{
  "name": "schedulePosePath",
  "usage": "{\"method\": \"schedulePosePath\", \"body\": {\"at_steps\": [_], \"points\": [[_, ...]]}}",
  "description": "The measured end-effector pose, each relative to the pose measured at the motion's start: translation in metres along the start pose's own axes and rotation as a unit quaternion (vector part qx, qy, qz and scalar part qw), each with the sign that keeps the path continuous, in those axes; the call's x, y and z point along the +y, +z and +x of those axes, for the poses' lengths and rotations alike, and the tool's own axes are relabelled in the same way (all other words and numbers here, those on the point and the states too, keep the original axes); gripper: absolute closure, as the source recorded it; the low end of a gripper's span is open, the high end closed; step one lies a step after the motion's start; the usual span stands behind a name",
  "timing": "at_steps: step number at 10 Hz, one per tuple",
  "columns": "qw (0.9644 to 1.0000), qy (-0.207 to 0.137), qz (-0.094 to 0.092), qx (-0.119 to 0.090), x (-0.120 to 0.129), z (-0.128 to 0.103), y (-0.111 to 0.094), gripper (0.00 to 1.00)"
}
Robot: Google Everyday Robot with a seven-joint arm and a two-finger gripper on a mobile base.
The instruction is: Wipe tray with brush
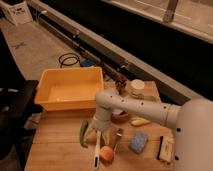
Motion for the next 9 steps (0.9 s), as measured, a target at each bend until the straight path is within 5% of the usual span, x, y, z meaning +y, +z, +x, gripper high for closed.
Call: {"method": "schedulePosePath", "body": {"at_steps": [4, 7, 9], "points": [[1.0000, -0.002, 0.000, 0.004, -0.004, 0.003, 0.000, 0.83], [0.9985, 0.034, 0.006, 0.041, -0.005, 0.009, -0.016, 0.87], [0.9923, 0.079, 0.013, 0.095, -0.001, 0.013, -0.047, 0.87]]}}
